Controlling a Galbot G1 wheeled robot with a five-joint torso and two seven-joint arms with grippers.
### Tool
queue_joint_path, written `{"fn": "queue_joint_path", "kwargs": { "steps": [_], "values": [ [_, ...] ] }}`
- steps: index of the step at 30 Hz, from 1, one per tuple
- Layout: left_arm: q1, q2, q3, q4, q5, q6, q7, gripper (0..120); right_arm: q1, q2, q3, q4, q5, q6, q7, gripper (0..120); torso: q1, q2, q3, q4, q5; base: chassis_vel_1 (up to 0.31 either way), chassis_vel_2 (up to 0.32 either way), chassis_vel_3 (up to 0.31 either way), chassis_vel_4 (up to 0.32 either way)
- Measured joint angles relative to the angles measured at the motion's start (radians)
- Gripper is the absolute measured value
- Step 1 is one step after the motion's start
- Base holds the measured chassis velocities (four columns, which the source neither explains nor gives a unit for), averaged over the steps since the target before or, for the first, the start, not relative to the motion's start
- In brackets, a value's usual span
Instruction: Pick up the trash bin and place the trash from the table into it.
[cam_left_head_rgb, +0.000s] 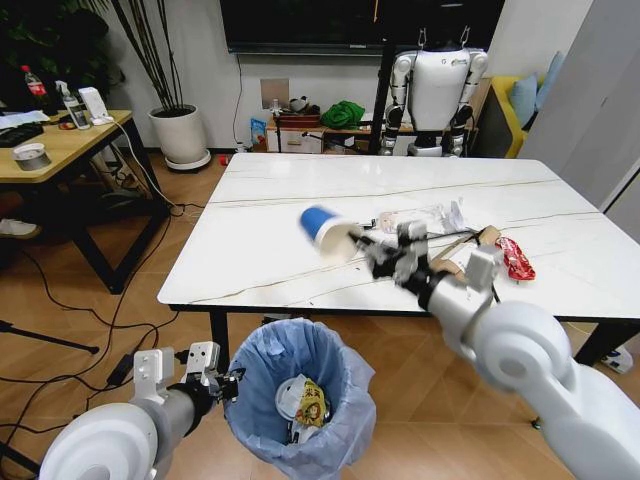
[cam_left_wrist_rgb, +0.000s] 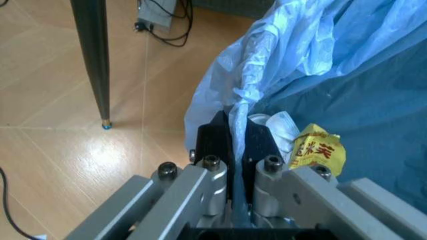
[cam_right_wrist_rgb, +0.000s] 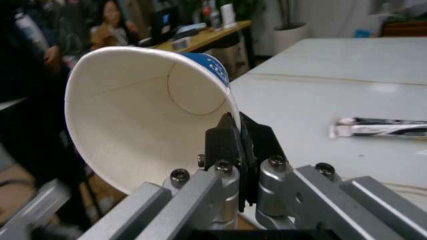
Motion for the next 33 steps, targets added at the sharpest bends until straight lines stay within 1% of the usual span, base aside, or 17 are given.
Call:
{"fn": "queue_joint_path", "kwargs": {
  "steps": [1, 5, 8, 12, 15, 16, 17, 20, 23, 24, 27, 28, 30, 31, 32, 33],
  "values": [
    [0.0, 0.0, 0.0, 0.0, 0.0, 0.0, 0.0, 0, 0.0, 0.0, 0.0, 0.0, 0.0, 0.0, 0.0, 0, 0.0, 0.0, 0.0, 0.0, 0.0, 0.0, 0.0, 0.0, 0.0],
    [-0.007, 0.005, 0.001, 0.0, -0.009, 0.0, -0.003, 0, -0.057, -0.078, -0.006, 0.07, -0.013, -0.019, -0.083, 0, 0.0, 0.0, 0.0, 0.0, -0.0001, 0.0, 0.0, 0.0, 0.0],
    [-0.011, 0.008, 0.002, 0.0, -0.013, 0.0, -0.004, 0, -0.087, -0.114, -0.03, 0.082, -0.056, -0.024, -0.12, 0, 0.0, 0.0, 0.0, 0.0001, -0.0001, 0.0, 0.0, 0.0, 0.0],
    [-0.017, 0.013, 0.004, 0.0, -0.018, 0.0, -0.004, 0, -0.124, -0.142, -0.057, 0.082, -0.115, -0.024, -0.144, 0, 0.0, 0.0, 0.0, 0.0001, 0.0, 0.0, 0.0, 0.0, 0.0],
    [-0.019, 0.015, 0.006, 0.0, -0.02, 0.0, -0.004, 0, -0.161, -0.156, -0.054, 0.067, -0.179, -0.024, -0.189, 0, 0.0, 0.0, 0.0, 0.0, 0.0, 0.0, 0.0, 0.0, 0.0],
    [-0.019, 0.015, 0.006, 0.0, -0.02, 0.0, -0.004, 0, -0.161, -0.156, -0.054, 0.067, -0.179, -0.024, -0.189, 0, 0.0, 0.0, 0.0, 0.0, 0.0, 0.0, 0.0, 0.0, 0.0],
    [-0.019, 0.015, 0.006, 0.0, -0.02, 0.0, -0.004, 0, -0.174, -0.161, -0.047, 0.061, -0.217, -0.02, -0.215, 0, 0.0, 0.0, 0.0, 0.0001, 0.0, 0.0, 0.0, 0.0, 0.0],
    [-0.019, 0.015, 0.006, 0.0, -0.02, 0.0, -0.003, 0, -0.191, -0.17, -0.044, 0.053, -0.272, -0.009, -0.243, 8, 0.0, 0.0, 0.0, 0.0, 0.0, 0.0, 0.0, 0.0, 0.0],
    [-0.019, 0.016, 0.006, 0.0, -0.02, 0.0, -0.003, 0, -0.192, -0.17, -0.044, 0.054, -0.279, -0.007, -0.244, 22, 0.0, 0.0, 0.0, 0.0001, 0.0, 0.0, 0.0, 0.0, 0.0],
    [-0.019, 0.016, 0.006, 0.0, -0.02, 0.0, -0.003, 0, -0.192, -0.17, -0.044, 0.054, -0.279, -0.007, -0.244, 22, 0.0, 0.0, 0.0, 0.0001, 0.0, 0.0, 0.0, 0.0, 0.0],
    [-0.02, 0.018, 0.005, 0.0, -0.021, 0.0, -0.002, 0, -0.19, -0.171, -0.04, 0.055, -0.278, -0.006, -0.243, 34, 0.0, 0.0, 0.0, 0.0001, 0.0, 0.0, 0.0, 0.0, 0.0],
    [-0.02, 0.019, 0.004, 0.0, -0.021, 0.0, -0.002, 0, -0.189, -0.17, -0.037, 0.056, -0.276, -0.005, -0.242, 36, 0.0, 0.0, 0.0, 0.0001, 0.0, 0.0, 0.0, 0.0, 0.0],
    [-0.018, 0.017, 0.004, 0.0, -0.021, 0.0, -0.002, 0, -0.179, -0.155, -0.016, 0.063, -0.25, -0.004, -0.209, 47, 0.0, 0.0, 0.0, 0.0, -0.0001, 0.0, 0.0, 0.0, 0.0],
    [-0.018, 0.017, 0.004, 0.0, -0.021, 0.0, -0.002, 0, -0.179, -0.155, -0.016, 0.063, -0.25, -0.004, -0.209, 47, 0.0, 0.0, 0.0, 0.0, -0.0001, 0.0, 0.0, 0.0, 0.0],
    [-0.017, 0.016, 0.004, 0.0, -0.02, 0.0, -0.002, 0, -0.176, -0.152, -0.013, 0.064, -0.242, -0.004, -0.198, 50, 0.0, 0.0, 0.0, 0.0, -0.0001, 0.0, 0.0, 0.0, 0.0],
    [-0.014, 0.013, 0.006, 0.0, -0.018, 0.0, -0.002, 0, -0.158, -0.137, -0.001, 0.067, -0.208, -0.004, -0.148, 55, 0.0, 0.0, 0.0, 0.0, 0.0, 0.0, 0.0, 0.0, 0.0]
  ]
}}
